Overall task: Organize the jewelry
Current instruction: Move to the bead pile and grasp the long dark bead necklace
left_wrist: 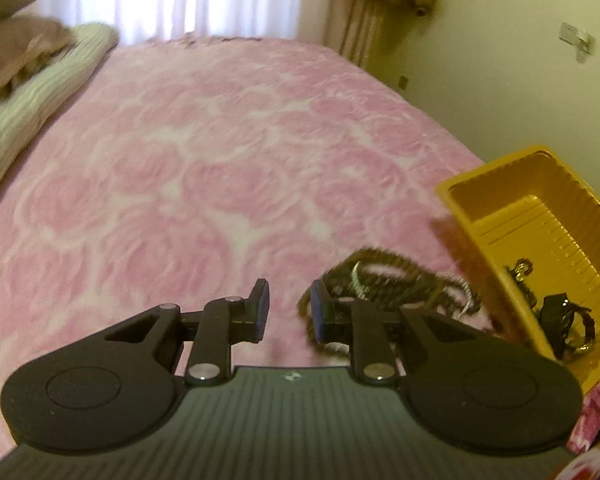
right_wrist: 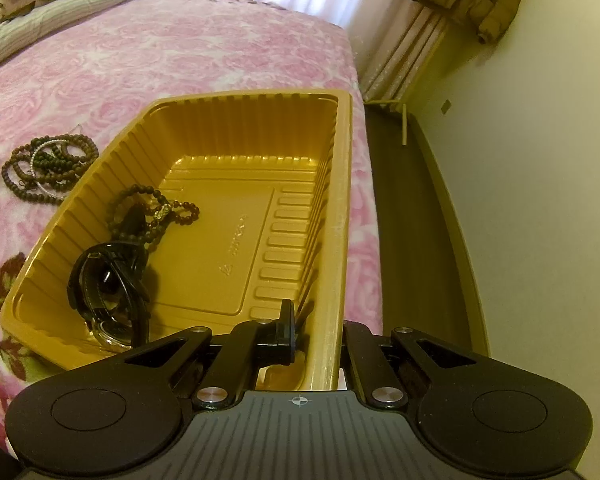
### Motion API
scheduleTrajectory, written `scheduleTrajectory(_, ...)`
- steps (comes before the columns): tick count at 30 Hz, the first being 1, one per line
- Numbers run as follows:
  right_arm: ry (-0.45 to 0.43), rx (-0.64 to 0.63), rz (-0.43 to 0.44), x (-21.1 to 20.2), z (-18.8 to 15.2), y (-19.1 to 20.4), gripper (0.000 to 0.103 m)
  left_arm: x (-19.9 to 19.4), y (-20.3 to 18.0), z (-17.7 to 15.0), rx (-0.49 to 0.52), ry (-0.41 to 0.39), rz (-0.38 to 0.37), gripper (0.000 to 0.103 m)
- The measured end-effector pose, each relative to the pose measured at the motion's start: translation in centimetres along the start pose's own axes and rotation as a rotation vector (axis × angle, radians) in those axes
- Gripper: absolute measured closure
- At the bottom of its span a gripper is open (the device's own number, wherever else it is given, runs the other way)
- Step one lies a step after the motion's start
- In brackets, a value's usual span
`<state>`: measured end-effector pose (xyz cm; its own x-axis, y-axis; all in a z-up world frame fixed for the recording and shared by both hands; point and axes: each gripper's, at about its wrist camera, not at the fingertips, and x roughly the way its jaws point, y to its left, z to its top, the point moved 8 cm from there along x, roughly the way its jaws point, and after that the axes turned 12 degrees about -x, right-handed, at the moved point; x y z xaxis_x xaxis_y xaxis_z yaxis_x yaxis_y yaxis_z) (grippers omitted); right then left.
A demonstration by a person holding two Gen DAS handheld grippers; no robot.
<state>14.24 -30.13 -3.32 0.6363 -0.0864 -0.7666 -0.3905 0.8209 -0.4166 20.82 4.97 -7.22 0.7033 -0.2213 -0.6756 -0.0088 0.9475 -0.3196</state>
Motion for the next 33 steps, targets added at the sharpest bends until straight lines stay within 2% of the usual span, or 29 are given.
scheduleTrajectory(5,0.005,-0.006,-0.002,0.0,0.0,0.2,0.098,0.4,0.0,-2.1,-0.020,0.013,-0.026,0.084)
scheduleTrajectory(12,0.006,-0.007,-0.003,-0.1,0.0,0.2,0.097,1.6,-3.9,-3.7,0.137,0.028,-0.091,0.084)
scheduleTrajectory(20,0.007,-0.007,-0.004,0.0,0.1,0.1,0.097,2.9,-6.5,-5.0,0.437,0.053,-0.139,0.084)
scheduleTrajectory(25,0.009,-0.009,-0.005,0.2,0.1,0.1,0.097,3.5,-7.0,-6.0,0.688,0.077,-0.128,0.084)
scheduleTrajectory(33,0.013,-0.010,-0.008,0.2,-0.1,0.2,0.097,4.0,-7.5,-6.6,0.970,0.113,-0.177,0.084)
